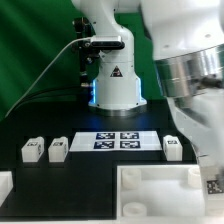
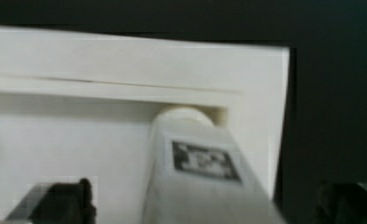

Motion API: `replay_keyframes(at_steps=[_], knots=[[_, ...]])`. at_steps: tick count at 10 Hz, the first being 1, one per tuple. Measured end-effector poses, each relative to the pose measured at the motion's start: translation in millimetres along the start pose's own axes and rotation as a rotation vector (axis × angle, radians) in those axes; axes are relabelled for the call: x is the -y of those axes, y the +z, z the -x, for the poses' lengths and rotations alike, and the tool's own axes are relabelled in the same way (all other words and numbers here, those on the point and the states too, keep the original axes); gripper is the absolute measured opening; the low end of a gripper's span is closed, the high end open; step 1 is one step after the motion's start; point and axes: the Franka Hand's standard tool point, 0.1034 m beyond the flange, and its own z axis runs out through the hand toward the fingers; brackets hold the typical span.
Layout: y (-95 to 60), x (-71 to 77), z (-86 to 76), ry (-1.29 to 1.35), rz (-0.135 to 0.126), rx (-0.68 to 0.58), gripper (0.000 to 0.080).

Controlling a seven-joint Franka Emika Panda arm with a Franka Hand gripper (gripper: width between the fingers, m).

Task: Assemble one leg

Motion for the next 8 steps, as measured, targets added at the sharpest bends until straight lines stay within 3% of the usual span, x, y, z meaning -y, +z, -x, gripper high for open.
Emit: replay_keyframes(at_steps=[1, 5, 6, 8], knots=[[0.9, -0.4, 6.3, -0.258, 0.011, -0.015, 0.0643], [1.3, -1.1, 4.4, -0.708, 0.023, -0.019, 0.0649], [-2.0, 2.4, 5.8, -0.9, 0.052, -0.034, 0.0649], [-2.8, 7.1, 6.2, -1.186, 0.074, -0.05, 0.0649]])
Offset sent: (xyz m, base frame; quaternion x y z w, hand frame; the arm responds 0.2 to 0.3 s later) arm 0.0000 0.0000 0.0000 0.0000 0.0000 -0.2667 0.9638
